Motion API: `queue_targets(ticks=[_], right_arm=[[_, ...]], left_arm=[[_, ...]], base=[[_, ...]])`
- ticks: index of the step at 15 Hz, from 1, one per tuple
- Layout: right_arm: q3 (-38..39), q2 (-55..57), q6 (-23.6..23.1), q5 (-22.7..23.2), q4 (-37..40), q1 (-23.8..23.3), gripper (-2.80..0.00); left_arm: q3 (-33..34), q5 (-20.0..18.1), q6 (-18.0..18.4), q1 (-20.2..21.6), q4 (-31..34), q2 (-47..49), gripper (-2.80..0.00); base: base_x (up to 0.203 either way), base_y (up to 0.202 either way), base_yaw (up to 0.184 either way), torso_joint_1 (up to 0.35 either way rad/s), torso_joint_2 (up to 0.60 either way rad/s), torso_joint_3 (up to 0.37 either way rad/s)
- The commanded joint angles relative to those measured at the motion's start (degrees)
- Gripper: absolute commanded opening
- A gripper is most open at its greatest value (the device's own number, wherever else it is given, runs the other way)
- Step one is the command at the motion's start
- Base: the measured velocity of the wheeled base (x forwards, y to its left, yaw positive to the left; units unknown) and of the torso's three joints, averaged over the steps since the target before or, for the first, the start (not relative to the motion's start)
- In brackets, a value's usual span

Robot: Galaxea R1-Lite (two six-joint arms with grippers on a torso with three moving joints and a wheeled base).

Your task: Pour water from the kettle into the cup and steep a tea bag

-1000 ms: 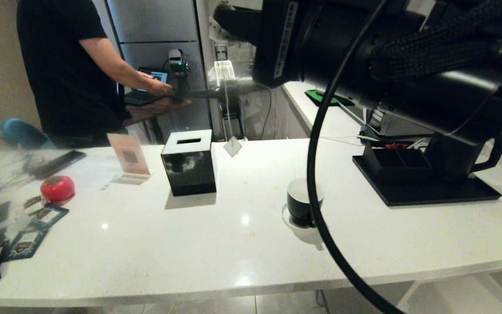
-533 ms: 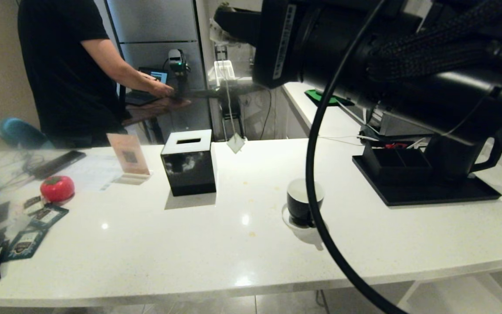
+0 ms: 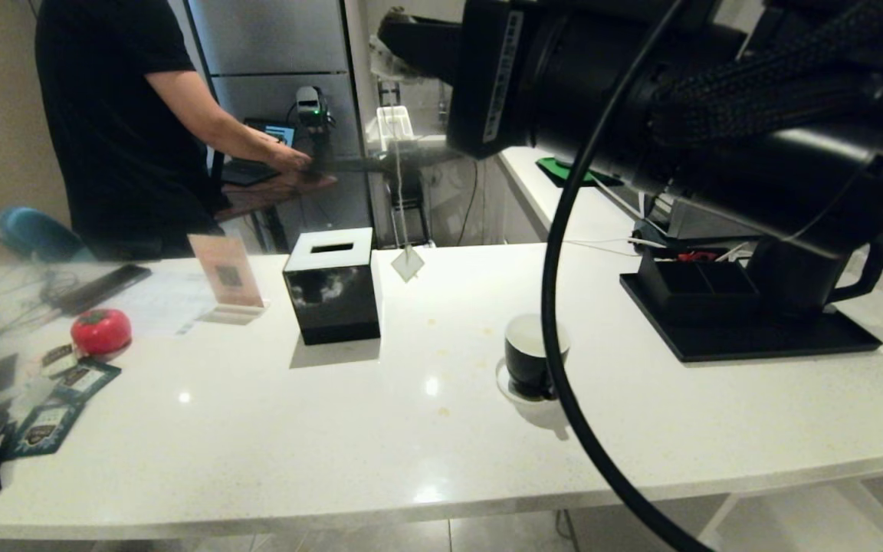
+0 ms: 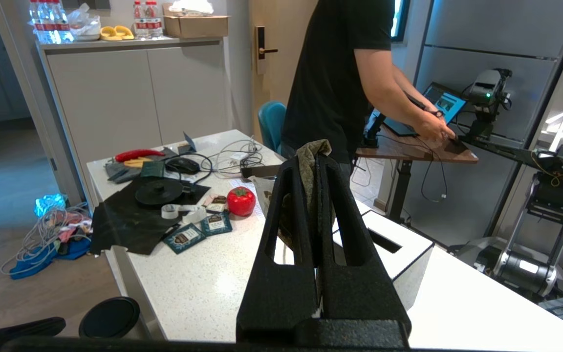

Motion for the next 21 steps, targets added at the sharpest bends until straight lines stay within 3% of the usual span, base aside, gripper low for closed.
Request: queue_targets(ticks=[1,5,9,15,21], right_arm=[[0.43,-0.02,-0.04,0.05,-0.19,0.03,-2.8],[1.36,-0.2,-0.04,0.05,-0.19,0.03,-2.8],[1.53,-0.2,-0.12,0.05,-0.1,0.03,-2.8],[1.62,-0.46,-0.14,-0.04,-0.01,0.02,-2.8],[1.8,-0.55,-0.18,-0.04,0.08,-0.05,-2.8]], left_arm=[[0.0,-0.11,0.86,0.05,-0.15,0.09,-2.8],[0.0,-3.08,5.21,0.05,-2.14,0.09,-2.8],[-2.33,-5.47,4.59,0.05,-6.83,0.09,-2.8],[-6.77,-10.98,3.13,0.05,-1.87,0.09,-2.8],[-10.44,-13.23,-0.54,0.05,1.21,2.28,-2.8]], base=[[0.0,0.0,0.0,0.0,0.0,0.0],[0.0,0.0,0.0,0.0,0.0,0.0],[0.0,0.0,0.0,0.0,0.0,0.0],[0.0,0.0,0.0,0.0,0.0,0.0],[0.0,0.0,0.0,0.0,0.0,0.0]])
